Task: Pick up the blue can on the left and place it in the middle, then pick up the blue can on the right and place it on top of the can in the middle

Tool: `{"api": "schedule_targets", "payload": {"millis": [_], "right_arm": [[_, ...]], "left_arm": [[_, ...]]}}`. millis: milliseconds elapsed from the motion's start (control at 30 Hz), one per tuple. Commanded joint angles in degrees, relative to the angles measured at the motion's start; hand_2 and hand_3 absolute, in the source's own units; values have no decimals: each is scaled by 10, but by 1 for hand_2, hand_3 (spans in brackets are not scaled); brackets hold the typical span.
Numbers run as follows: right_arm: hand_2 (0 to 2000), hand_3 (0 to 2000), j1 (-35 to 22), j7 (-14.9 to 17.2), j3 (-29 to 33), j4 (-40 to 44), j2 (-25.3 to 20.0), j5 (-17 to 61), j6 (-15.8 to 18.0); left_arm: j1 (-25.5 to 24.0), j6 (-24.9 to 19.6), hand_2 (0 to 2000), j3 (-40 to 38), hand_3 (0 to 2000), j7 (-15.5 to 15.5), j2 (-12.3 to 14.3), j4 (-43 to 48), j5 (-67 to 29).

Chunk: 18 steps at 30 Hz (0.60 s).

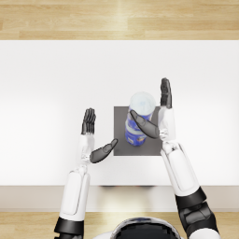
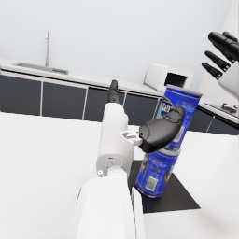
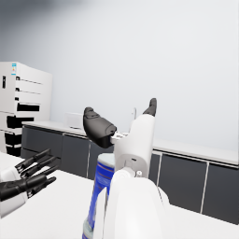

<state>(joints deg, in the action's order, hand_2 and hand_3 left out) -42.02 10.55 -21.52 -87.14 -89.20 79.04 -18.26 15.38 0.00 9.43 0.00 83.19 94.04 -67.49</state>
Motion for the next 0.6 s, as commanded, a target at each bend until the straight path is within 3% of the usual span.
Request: {"api": "schedule_targets", "payload": {"millis": [33, 233, 267, 300, 400, 600], "right_arm": [[0, 0, -10, 0, 55, -65, -7, 0, -1], [0, 0, 28, 3, 166, -119, 1, 0, 6], [0, 0, 37, 5, 186, -123, 1, 0, 27], [0, 0, 41, 5, 200, -124, 1, 0, 71], [0, 0, 66, -65, 243, -110, -1, 0, 142], [0, 0, 93, -100, 253, -91, -3, -1, 177]], "left_arm": [[25, 0, 0, -20, 0, 0, 8, 36, 0], [70, 0, 0, -93, 0, 0, 14, 67, 0], [76, 0, 0, -104, 0, 0, 14, 66, 0], [79, 0, 0, -113, 0, 0, 14, 66, 0], [81, 0, 0, -136, 0, 0, 13, 56, 0], [66, 0, 0, -140, 0, 0, 16, 49, 0]]}}
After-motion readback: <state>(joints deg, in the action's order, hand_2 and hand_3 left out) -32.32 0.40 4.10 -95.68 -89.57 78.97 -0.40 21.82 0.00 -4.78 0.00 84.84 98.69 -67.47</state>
